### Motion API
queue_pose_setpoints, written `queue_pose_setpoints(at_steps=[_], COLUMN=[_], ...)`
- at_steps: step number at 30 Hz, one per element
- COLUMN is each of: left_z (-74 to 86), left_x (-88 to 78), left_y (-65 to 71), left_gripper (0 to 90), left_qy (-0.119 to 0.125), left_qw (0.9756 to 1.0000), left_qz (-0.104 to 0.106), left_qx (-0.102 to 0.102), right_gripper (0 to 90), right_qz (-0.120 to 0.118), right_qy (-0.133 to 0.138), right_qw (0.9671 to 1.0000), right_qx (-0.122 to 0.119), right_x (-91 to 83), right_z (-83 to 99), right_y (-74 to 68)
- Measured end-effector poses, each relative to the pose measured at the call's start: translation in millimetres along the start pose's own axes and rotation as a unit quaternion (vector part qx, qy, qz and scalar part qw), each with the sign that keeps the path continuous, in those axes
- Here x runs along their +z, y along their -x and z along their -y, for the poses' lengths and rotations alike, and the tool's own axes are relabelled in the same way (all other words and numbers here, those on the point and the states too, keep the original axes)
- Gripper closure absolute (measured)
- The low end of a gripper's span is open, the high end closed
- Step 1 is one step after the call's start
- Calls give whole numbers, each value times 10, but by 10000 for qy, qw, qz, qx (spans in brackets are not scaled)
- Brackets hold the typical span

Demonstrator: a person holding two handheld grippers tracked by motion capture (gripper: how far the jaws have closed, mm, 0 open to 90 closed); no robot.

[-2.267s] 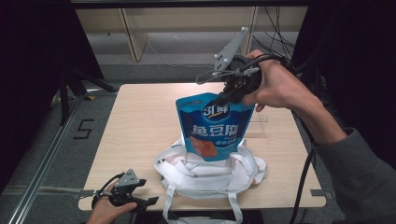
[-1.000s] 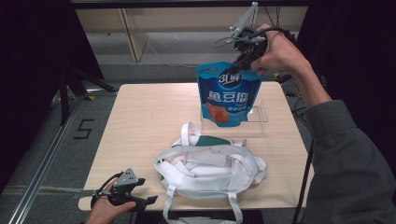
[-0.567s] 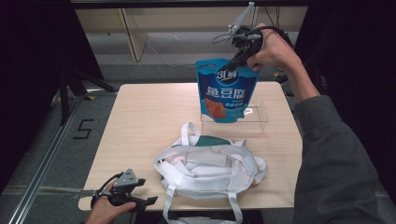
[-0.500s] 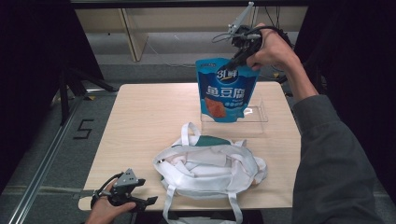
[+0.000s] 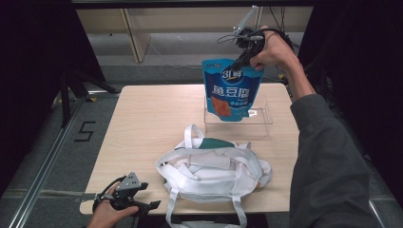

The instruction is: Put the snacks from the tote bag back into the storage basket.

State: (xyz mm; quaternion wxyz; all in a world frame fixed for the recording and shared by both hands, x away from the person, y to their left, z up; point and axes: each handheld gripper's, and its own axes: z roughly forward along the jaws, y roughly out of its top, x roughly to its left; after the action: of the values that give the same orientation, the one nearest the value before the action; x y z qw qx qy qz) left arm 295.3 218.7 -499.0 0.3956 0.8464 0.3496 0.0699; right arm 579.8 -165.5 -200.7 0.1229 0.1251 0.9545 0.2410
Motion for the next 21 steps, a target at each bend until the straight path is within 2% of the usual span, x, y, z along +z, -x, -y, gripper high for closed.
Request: queue_pose_setpoints(at_steps=[1, 3, 4, 5, 7, 8, 9, 10, 11, 12, 13, 14, 15, 16, 18, 19, 21], left_z=[3, 6, 6, 5, 4, 3, 2, 4, 5, 3, -2, -1, 3, 3, 0, 0, 1], left_x=[9, 10, 11, 10, 5, 6, 6, 14, 17, 15, 3, 5, 13, 14, 7, 6, 12], left_y=[-2, -1, 2, 1, 7, 6, 2, 11, 18, 14, -7, -5, 13, 12, -5, -5, 3], left_gripper=[166, 166, 166, 166, 166, 166, 166, 166, 166, 166, 166, 166, 166, 166, 166, 166, 166], left_qy=[42, 39, 50, 40, 22, 20, 4, 43, 72, 76, -1, 8, 52, 49, -3, -6, 48], left_qw=[10000, 10000, 10000, 10000, 10000, 10000, 10000, 10000, 9999, 10000, 9999, 10000, 9999, 9999, 10000, 10000, 10000], left_qz=[15, 20, 43, 39, 19, 27, 18, 20, 48, 43, 21, 18, 57, 54, 19, 21, 51], left_qx=[-22, -19, -34, -28, -35, -23, 17, -50, -85, -31, 112, 79, -78, -69, 79, 86, 21], right_gripper=[900, 900, 900, 900, 900, 900, 900, 900, 900, 900, 900, 900, 900, 900, 900, 900, 900], right_qz=[-25, -36, -51, -41, -97, -124, -134, -120, -135, -162, -123, -193, -172, -196, -219, -230, -249], right_qy=[0, 16, -31, -17, -54, -13, -9, -22, -5, -24, 9, -9, -2, 3, -7, 26, 21], right_qw=[10000, 10000, 10000, 10000, 9998, 9999, 9999, 9998, 9999, 9998, 9999, 9998, 9998, 9998, 9995, 9997, 9997], right_qx=[40, -29, 56, 7, 156, 19, 16, 129, 6, 83, 63, 63, 56, 66, 222, 109, 82], right_x=[19, 60, 77, 107, 140, 171, 183, 197, 211, 218, 233, 243, 253, 267, 296, 323, 355], right_z=[17, 44, 58, 72, 98, 113, 124, 142, 150, 160, 172, 181, 189, 201, 230, 244, 258], right_y=[9, 46, 41, 53, 35, 61, 63, 52, 72, 70, 73, 74, 75, 74, 61, 79, 81])
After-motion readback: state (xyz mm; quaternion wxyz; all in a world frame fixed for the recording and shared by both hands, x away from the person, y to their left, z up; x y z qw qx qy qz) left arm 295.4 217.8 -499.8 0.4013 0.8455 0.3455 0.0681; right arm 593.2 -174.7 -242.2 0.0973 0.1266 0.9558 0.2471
